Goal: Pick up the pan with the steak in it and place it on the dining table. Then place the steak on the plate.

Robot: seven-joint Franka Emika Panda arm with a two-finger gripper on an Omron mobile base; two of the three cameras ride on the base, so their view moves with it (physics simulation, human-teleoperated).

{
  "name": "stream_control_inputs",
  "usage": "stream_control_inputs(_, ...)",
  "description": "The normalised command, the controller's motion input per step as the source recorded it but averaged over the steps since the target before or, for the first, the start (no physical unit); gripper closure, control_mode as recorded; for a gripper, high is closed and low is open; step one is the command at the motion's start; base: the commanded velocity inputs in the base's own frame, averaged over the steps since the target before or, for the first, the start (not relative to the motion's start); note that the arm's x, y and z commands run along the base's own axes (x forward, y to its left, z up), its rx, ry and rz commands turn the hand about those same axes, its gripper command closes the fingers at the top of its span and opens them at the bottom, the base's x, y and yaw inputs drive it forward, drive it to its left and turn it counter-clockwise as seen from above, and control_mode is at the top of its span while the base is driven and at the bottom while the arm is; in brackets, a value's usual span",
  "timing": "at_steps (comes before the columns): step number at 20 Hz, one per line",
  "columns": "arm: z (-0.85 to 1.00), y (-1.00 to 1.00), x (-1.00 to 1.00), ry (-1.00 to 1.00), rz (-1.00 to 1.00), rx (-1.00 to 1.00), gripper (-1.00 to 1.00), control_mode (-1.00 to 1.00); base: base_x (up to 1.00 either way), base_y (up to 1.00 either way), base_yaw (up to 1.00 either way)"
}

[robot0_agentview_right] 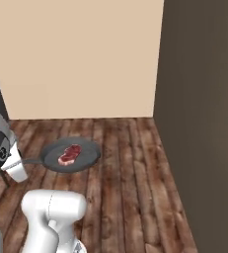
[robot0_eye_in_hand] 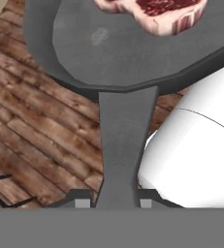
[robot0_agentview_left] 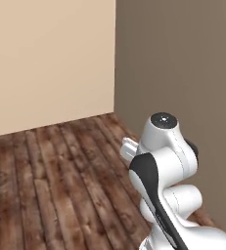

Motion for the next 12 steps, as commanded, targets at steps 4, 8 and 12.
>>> stream_control_inputs(4, 0.00, 0.00, 0.00, 0.00, 0.00, 0.00, 1.00, 1.00, 1.00, 0.00, 0.02)
stream_control_inputs(8, 0.00, 0.00, 0.00, 0.00, 0.00, 0.00, 1.00, 1.00, 1.00, 0.00, 0.05)
stream_control_inputs(12, 0.00, 0.00, 0.00, 0.00, 0.00, 0.00, 1.00, 1.00, 1.00, 0.00, 0.06)
